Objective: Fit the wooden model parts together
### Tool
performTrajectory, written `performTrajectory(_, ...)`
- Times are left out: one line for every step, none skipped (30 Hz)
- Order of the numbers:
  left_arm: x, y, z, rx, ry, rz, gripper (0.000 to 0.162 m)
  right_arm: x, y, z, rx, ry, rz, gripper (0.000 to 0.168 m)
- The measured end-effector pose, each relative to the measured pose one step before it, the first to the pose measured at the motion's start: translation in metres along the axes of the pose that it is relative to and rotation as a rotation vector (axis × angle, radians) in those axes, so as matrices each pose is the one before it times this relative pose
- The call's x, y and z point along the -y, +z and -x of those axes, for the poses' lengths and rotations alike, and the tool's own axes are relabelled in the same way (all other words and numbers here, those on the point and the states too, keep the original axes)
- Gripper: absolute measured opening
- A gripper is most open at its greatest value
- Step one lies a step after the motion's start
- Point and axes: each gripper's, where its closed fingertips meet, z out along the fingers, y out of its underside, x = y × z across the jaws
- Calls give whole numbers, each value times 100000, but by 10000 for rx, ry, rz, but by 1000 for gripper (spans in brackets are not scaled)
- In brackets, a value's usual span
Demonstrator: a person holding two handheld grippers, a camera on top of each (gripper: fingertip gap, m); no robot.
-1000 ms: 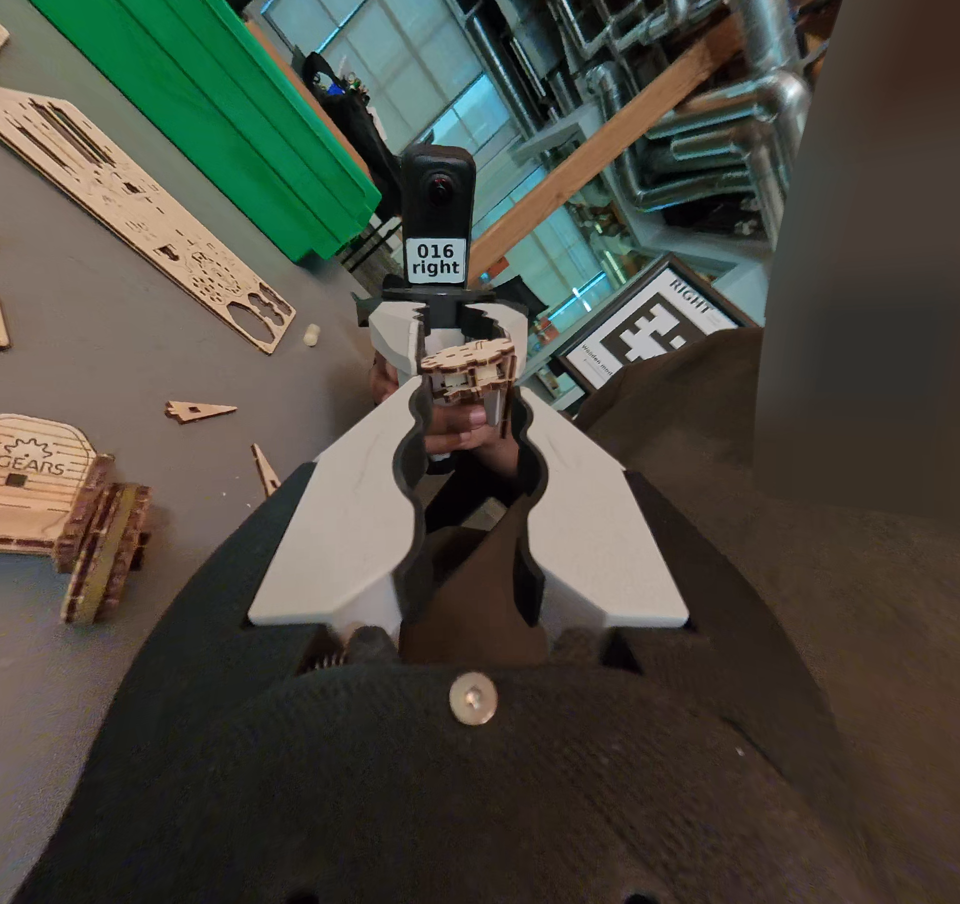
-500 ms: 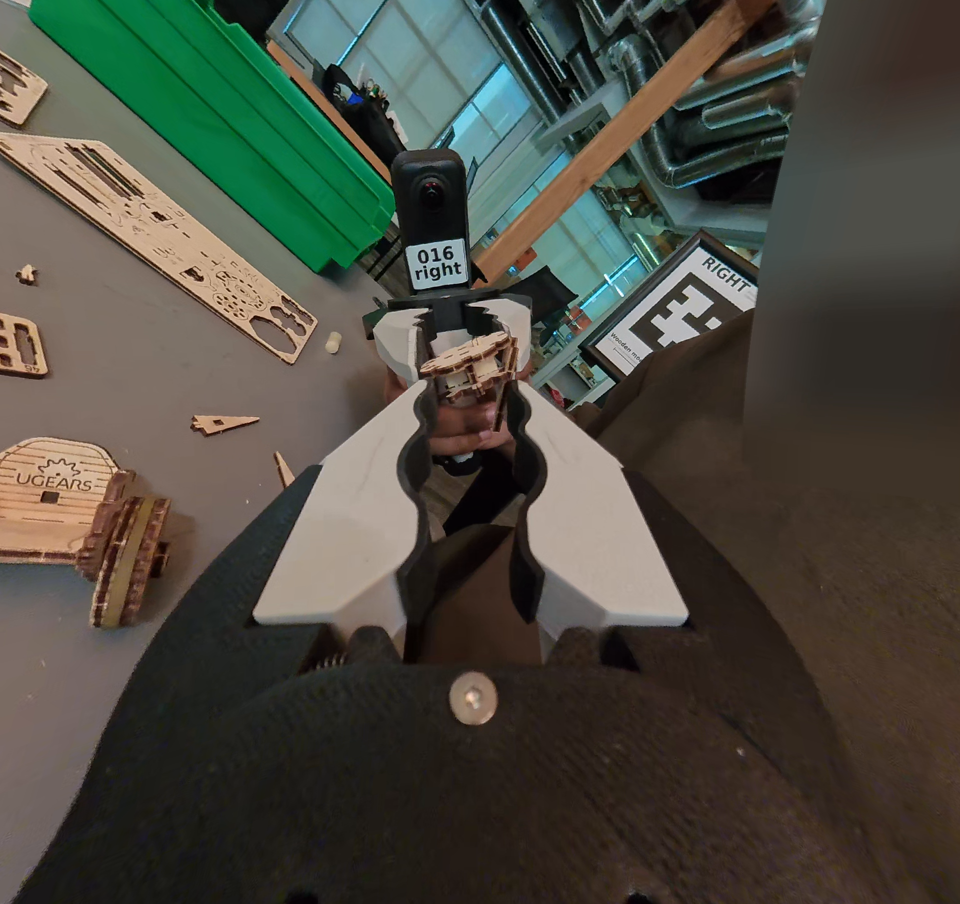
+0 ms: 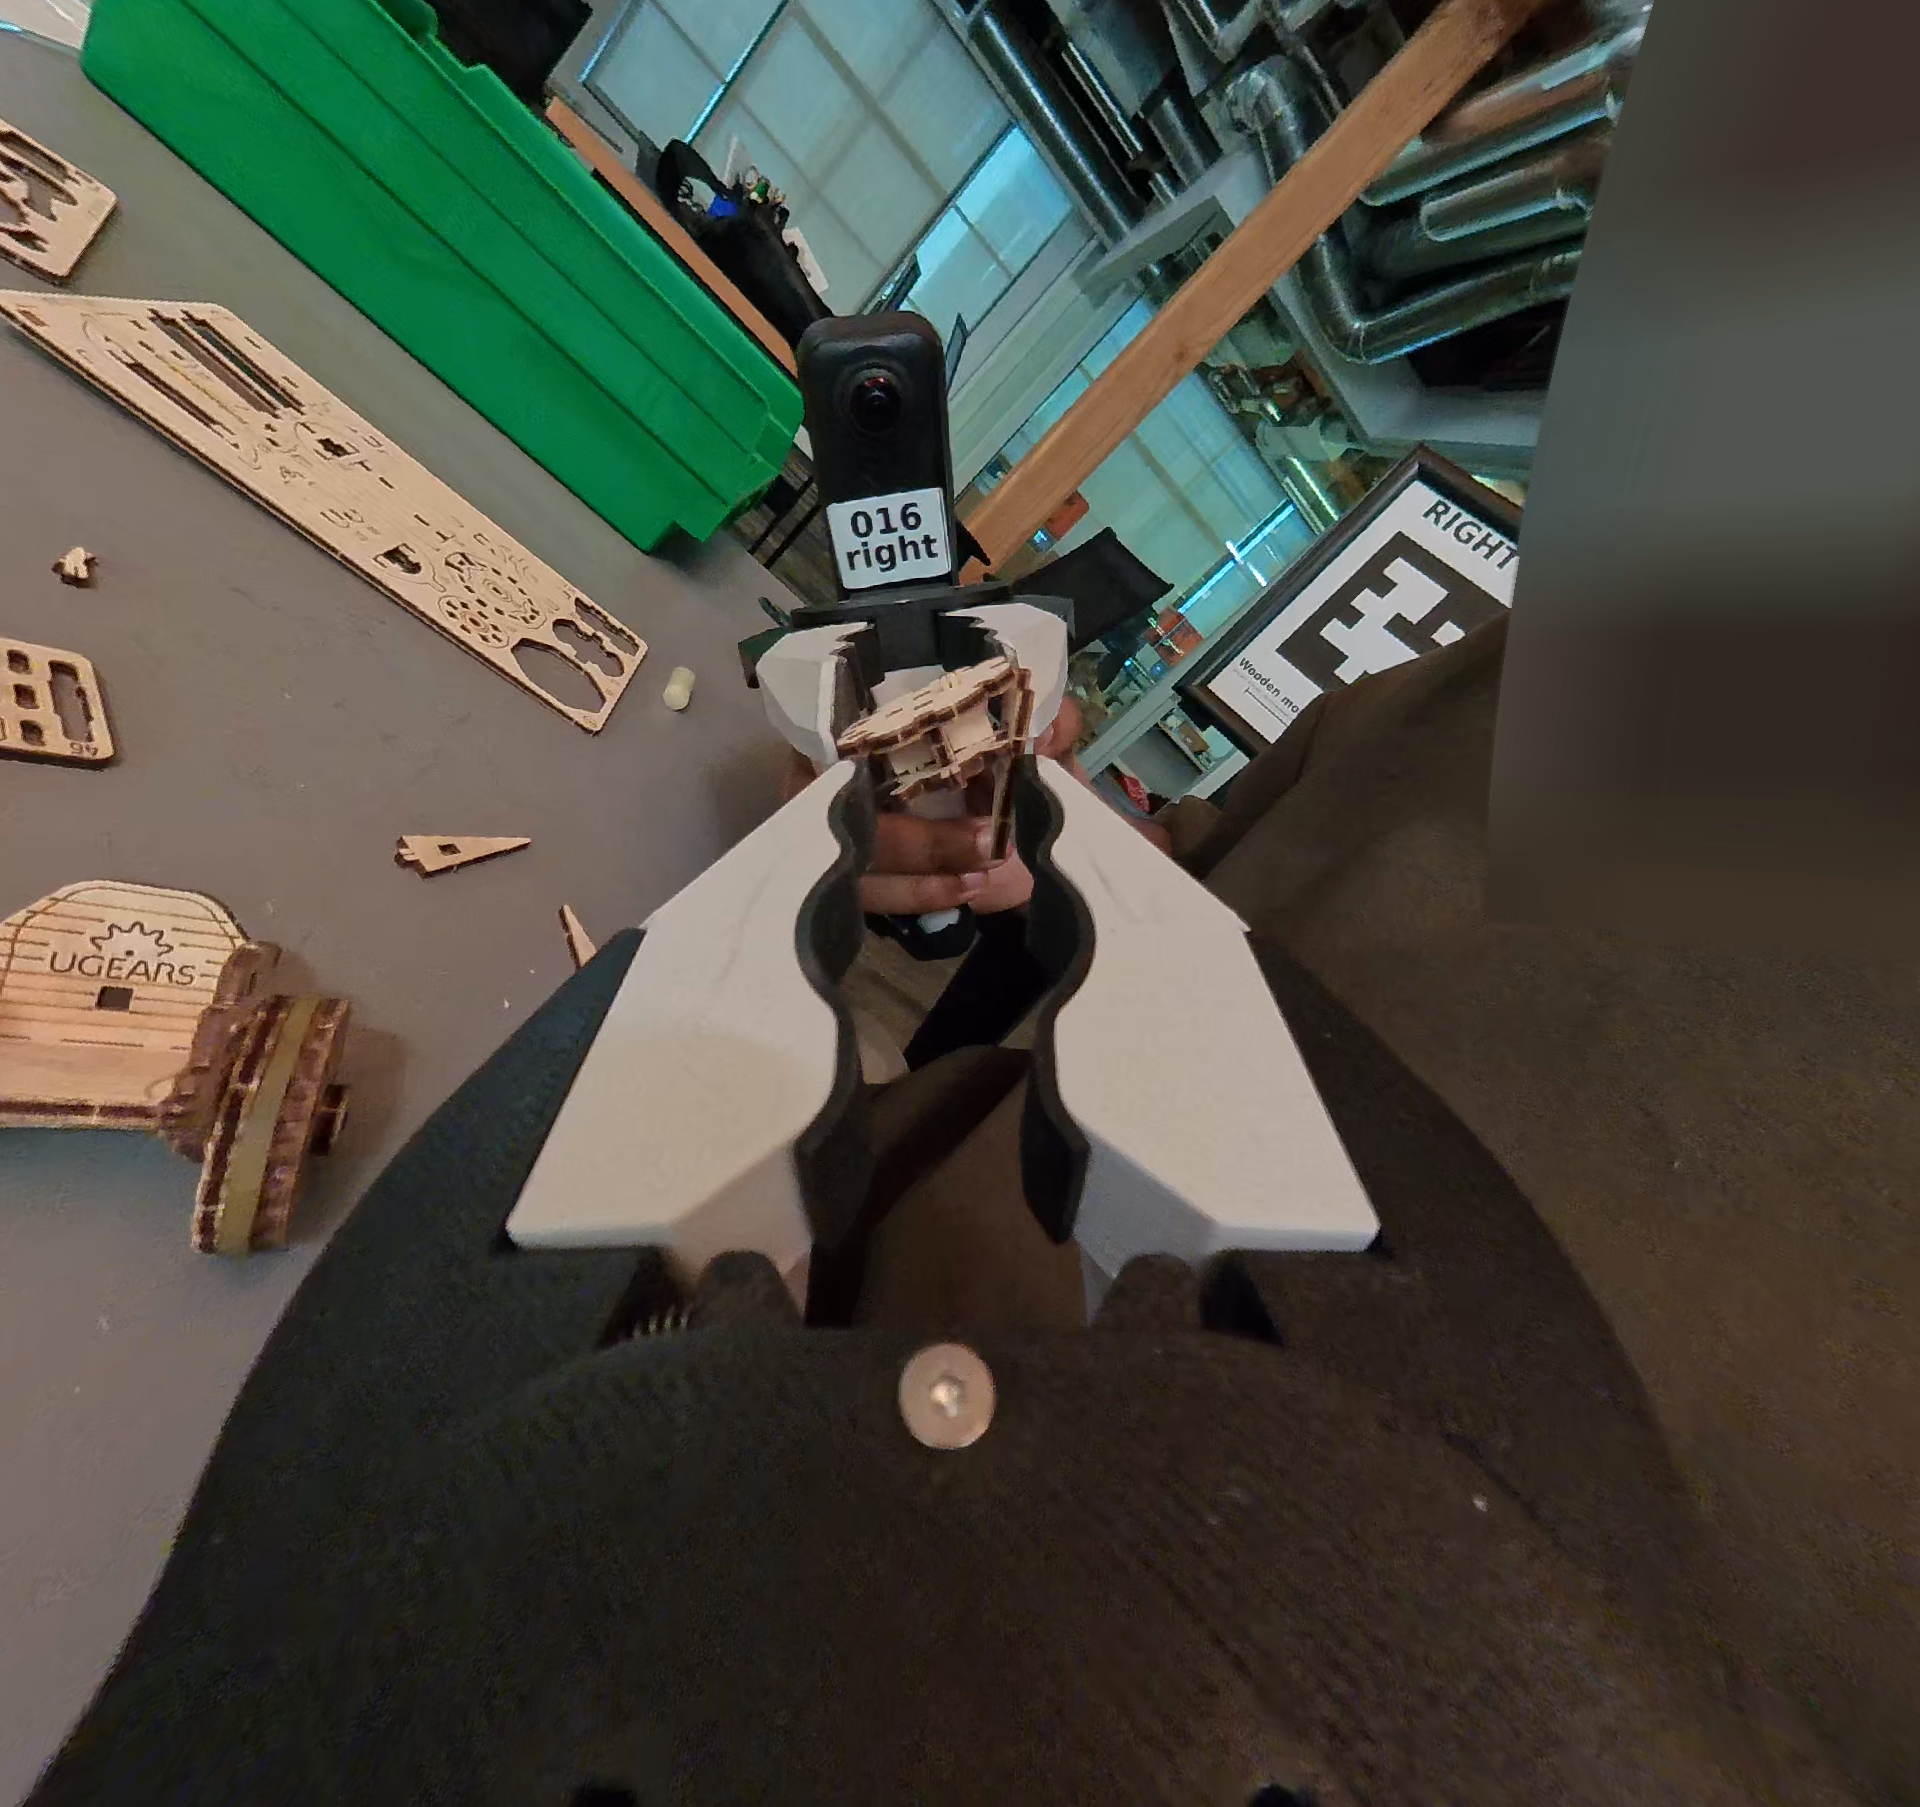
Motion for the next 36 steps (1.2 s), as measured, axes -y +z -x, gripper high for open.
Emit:
performTrajectory(40,-2,-37,-25,-8,5,25,14,9,39,-23,-57,-4,28)
performTrajectory(30,-21,19,-19,-83,14,25,-14,18,-26,-15,-25,18,29)
performTrajectory(-13,-8,54,-23,-116,18,26,-22,-9,-40,-11,-7,31,29)
performTrajectory(9,-6,-23,-60,-76,-13,26,-10,8,11,19,-13,31,29)
performTrajectory(26,-24,-38,-63,-53,-31,25,18,20,52,13,-29,14,29)
performTrajectory(66,-32,-41,-55,-80,-33,26,76,-3,78,3,-55,-13,29)
performTrajectory(121,-94,108,26,-96,-65,33,139,-57,79,3,-50,-36,29)
performTrajectory(236,-163,35,-44,-84,-108,38,87,-87,23,-27,-58,18,29)
performTrajectory(374,-221,-16,-70,-90,-183,38,9,-81,-74,-81,-105,71,29)
performTrajectory(368,-208,-49,-55,-43,-178,39,1,-67,-110,-111,-139,72,29)
performTrajectory(228,-157,-20,-30,2,-82,38,-61,-20,-27,-58,-116,102,29)
performTrajectory(38,-54,31,25,48,36,38,-88,32,34,-17,-78,124,29)
performTrajectory(-73,11,-36,9,93,88,38,-72,52,20,-38,-93,75,29)
performTrajectory(-96,65,-55,23,96,84,38,-159,74,14,-34,-96,121,29)
performTrajectory(-122,71,-68,20,121,73,37,-232,123,9,-14,-55,164,29)
performTrajectory(-133,75,5,75,138,72,35,-160,115,39,17,-8,92,29)
performTrajectory(-50,18,-53,26,151,20,32,-125,109,68,63,50,62,29)
performTrajectory(50,-16,-151,-47,84,-41,27,-112,62,-14,53,94,35,29)
performTrajectory(-11,19,46,72,35,18,27,15,-16,-46,59,108,-44,29)
performTrajectory(-35,22,49,74,85,30,27,-16,-28,-34,81,132,-14,29)
performTrajectory(-35,13,21,48,92,16,27,-31,-4,-4,85,124,-6,29)
performTrajectory(-24,-5,-22,-6,47,15,27,-39,23,23,78,87,4,29)
performTrajectory(-19,-15,-22,-12,24,9,27,-37,34,17,44,32,2,29)
performTrajectory(-11,-20,0,-3,53,7,27,3,27,8,21,13,-12,30)
performTrajectory(-14,-11,-28,-5,63,16,26,32,8,36,28,11,-24,30)
performTrajectory(-17,3,-31,5,65,15,26,26,-3,30,32,10,-21,30)
performTrajectory(-19,23,-17,29,77,14,26,6,-21,16,27,17,-7,30)
performTrajectory(-31,6,-9,31,90,14,27,12,-25,30,36,32,-4,30)
performTrajectory(-54,33,-17,30,91,23,27,55,-33,24,49,27,-37,30)
performTrajectory(-52,22,-6,28,87,33,27,15,-23,19,49,48,-26,30)
performTrajectory(-49,11,-8,35,97,40,27,-12,-15,12,52,65,-11,31)
performTrajectory(-31,1,18,43,65,24,27,-1,-13,-9,34,59,-14,30)
performTrajectory(-8,0,-3,0,-3,13,27,-2,-3,5,18,18,-13,30)
performTrajectory(-3,-19,9,-4,5,10,27,4,8,-8,4,0,-4,31)
performTrajectory(-9,5,-10,-5,14,16,27,10,0,22,20,-13,-20,31)
performTrajectory(-14,19,-67,-18,36,23,27,16,-4,71,66,-7,-38,31)
